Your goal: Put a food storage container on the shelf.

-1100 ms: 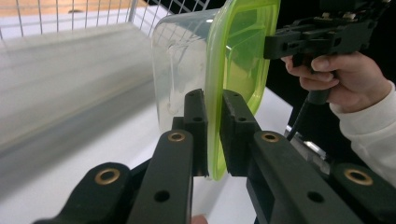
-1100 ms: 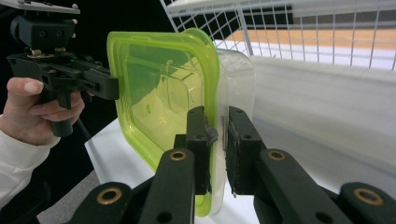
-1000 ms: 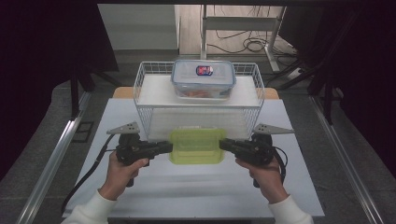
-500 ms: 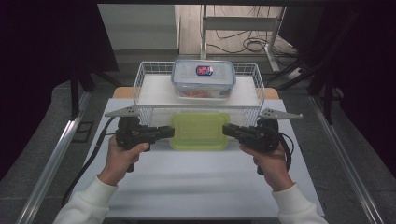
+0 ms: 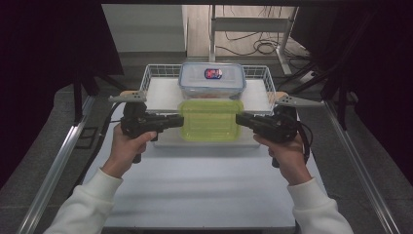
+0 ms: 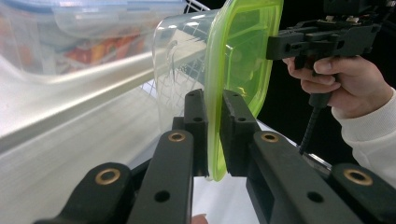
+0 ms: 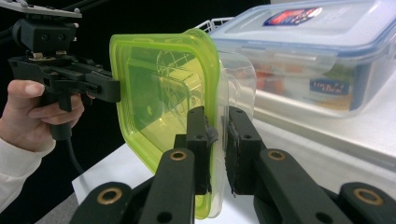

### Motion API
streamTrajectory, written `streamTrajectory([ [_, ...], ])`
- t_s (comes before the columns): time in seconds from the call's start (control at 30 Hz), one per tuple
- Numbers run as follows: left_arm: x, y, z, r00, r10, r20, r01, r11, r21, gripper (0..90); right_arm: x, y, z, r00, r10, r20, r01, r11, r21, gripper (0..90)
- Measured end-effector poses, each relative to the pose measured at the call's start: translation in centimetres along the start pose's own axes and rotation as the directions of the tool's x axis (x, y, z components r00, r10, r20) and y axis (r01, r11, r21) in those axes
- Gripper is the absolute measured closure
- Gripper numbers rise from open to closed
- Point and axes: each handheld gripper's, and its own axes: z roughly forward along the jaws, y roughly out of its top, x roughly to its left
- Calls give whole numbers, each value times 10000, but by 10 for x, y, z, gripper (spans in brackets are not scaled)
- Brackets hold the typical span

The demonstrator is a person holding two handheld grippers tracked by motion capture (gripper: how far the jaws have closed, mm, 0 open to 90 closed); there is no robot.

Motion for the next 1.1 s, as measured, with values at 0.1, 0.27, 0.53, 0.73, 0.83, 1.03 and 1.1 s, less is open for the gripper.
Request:
streamTrajectory([
  [0.1,0,5,0,10000,27,-25,-27,10000,8,825,-1,4,0,10000,7,-7,-7,10000,-37,802],
  [0.27,2,13,1,9999,60,-85,-60,10000,15,825,-4,11,0,10000,34,14,-34,10000,-78,802],
  [0.53,7,33,2,9998,13,-201,-14,10000,-45,826,-9,32,3,10000,-32,86,33,10000,-49,803],
  [0.73,13,51,3,9995,20,-305,-22,10000,-57,825,-15,50,6,9999,-112,92,112,9999,-71,802],
  [0.83,17,61,4,9996,75,-285,-75,10000,-4,825,-18,58,8,9998,-94,177,96,9999,-88,802],
  [1.03,27,84,10,9998,-25,-181,22,9999,-163,824,-27,80,9,9996,-72,291,79,9997,-235,803],
  [1.1,30,92,12,9997,40,-225,-44,9999,-157,824,-30,88,10,9993,-63,376,74,9996,-288,803],
])
